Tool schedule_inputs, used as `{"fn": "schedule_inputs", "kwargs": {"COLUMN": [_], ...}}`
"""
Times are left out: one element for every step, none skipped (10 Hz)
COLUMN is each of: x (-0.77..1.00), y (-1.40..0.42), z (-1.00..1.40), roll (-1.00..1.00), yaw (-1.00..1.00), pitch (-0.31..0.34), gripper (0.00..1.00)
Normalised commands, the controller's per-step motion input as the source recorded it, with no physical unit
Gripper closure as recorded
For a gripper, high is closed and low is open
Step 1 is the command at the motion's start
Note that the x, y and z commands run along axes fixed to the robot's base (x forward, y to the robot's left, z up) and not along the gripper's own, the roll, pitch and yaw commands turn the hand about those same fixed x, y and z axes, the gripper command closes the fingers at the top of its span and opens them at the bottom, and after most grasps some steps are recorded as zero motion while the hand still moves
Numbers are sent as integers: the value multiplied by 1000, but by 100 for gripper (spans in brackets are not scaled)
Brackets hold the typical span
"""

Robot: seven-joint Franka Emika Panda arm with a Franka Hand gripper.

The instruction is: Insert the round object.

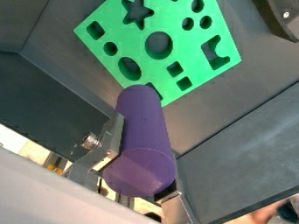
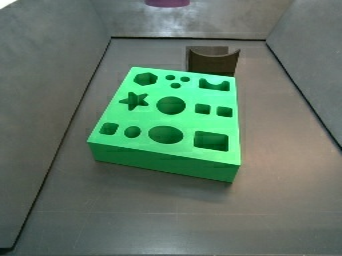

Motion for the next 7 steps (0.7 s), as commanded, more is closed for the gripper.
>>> {"fn": "schedule_inputs", "kwargs": {"x": [31, 29, 20, 23, 89, 220, 186], "y": [0, 0, 0, 0, 14, 100, 131], "z": [-914, -917, -923, -911, -771, -623, -571], "roll": [197, 200, 197, 204, 271, 373, 384], "yaw": [0, 0, 0, 0, 0, -57, -126], "pitch": [-64, -60, -59, -60, -60, 0, 13], "gripper": [100, 100, 100, 100, 100, 100, 100]}}
